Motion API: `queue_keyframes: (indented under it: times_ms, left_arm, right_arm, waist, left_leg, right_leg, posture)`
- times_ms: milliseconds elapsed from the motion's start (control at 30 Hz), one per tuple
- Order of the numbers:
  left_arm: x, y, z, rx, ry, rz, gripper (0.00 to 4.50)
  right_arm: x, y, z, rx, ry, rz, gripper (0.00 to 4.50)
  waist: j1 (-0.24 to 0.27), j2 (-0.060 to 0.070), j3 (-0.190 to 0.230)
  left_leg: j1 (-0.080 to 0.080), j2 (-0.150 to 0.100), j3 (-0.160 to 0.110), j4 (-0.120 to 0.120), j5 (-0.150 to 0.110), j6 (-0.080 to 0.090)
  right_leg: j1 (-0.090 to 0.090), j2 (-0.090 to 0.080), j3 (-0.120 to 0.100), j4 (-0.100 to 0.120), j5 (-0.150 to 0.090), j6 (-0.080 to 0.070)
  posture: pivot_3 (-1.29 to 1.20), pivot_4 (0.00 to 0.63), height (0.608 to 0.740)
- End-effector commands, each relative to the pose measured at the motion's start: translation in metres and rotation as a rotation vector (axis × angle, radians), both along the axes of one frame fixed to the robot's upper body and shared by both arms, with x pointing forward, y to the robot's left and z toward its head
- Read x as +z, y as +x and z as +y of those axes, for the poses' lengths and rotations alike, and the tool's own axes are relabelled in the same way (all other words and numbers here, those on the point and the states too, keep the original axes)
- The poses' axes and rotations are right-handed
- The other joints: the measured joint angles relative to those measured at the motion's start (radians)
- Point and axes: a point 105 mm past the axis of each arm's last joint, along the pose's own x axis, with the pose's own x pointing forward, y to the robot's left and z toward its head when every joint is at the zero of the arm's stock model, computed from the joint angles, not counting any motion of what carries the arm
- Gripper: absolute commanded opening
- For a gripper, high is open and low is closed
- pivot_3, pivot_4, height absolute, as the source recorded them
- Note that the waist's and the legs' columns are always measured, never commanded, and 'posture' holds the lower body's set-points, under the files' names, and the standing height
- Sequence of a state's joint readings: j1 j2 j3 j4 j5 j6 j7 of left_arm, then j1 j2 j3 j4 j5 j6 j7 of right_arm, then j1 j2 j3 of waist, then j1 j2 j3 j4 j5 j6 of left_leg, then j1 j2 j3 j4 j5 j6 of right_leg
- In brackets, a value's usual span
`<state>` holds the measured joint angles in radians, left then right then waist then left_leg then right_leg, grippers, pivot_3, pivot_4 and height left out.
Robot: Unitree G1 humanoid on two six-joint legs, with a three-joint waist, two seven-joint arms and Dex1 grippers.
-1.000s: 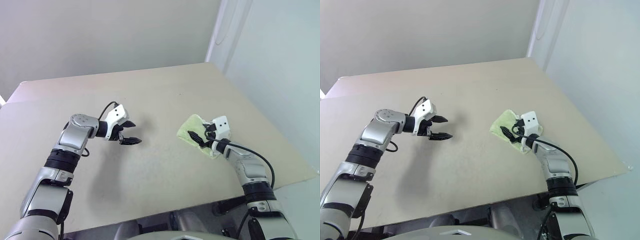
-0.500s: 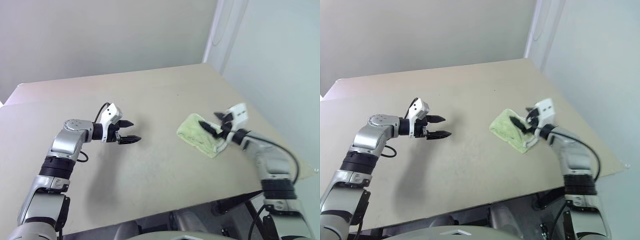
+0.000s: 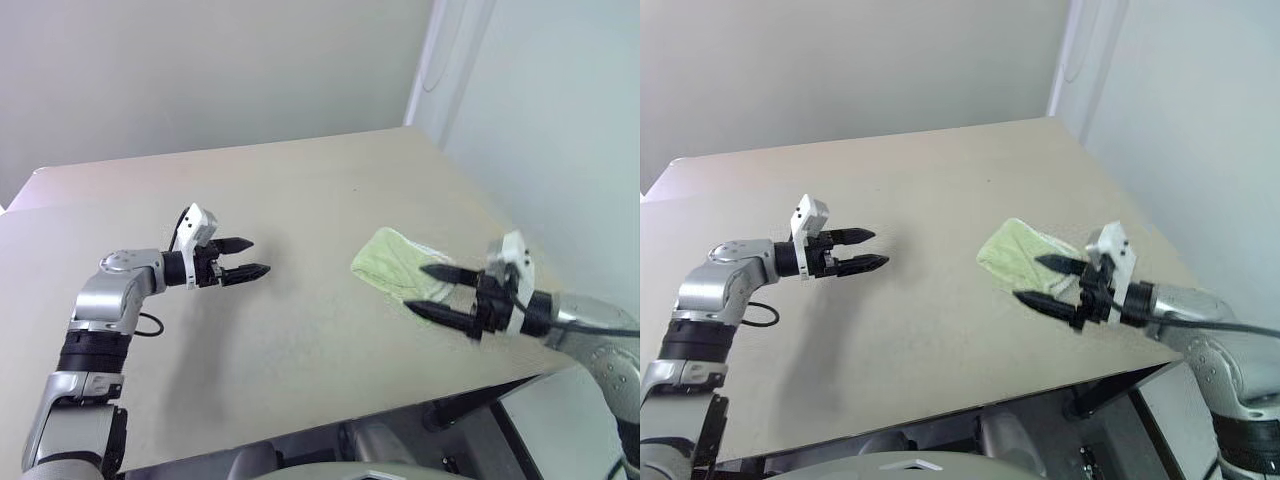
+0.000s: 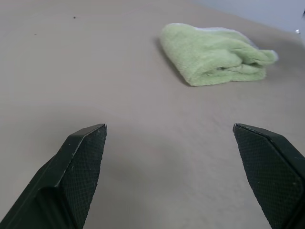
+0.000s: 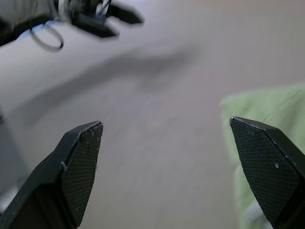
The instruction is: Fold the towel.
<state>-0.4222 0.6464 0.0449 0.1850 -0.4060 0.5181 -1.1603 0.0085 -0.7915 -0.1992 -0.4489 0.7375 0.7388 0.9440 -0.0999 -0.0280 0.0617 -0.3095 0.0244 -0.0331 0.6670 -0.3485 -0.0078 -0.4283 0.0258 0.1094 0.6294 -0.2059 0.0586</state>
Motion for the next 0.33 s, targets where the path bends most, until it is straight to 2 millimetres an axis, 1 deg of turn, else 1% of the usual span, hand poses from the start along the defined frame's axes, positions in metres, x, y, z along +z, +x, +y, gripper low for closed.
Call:
queue_keyframes:
  times_ms: [33,133,333]
  left_arm:
    - [0.019,-0.005,0.010,-0.009,0.022,-0.087,4.50]
    - [0.020,-0.010,0.012,-0.012,0.021,-0.094,4.50]
    - [0.022,-0.020,0.012,-0.033,0.022,-0.109,4.50]
  right_arm:
    - [0.010,-0.005,0.012,0.098,-0.043,-0.085,4.46]
    - [0.008,-0.003,0.010,0.106,-0.052,-0.085,4.46]
    - [0.017,0.003,0.016,0.098,-0.013,-0.116,4.46]
  waist:
    - [-0.001,0.000,0.000]
    - [0.001,-0.001,0.001]
    - [0.003,-0.002,0.001]
  left_leg:
    - [0.001,0.000,0.000,0.000,0.000,0.000]
    - [0.004,0.000,0.000,0.000,0.000,0.000]
    - [0.004,0.000,0.000,0.000,0.000,0.000]
  right_leg:
    - [0.000,0.000,0.000,0.000,0.000,0.000]
    - [0.001,0.000,0.000,0.000,0.000,0.000]
    - [0.000,0.000,-0.001,-0.002,0.000,0.000]
  posture:
    - [0.00,0.000,0.712]
    - [0.00,0.000,0.712]
    - [0.00,0.000,0.712]
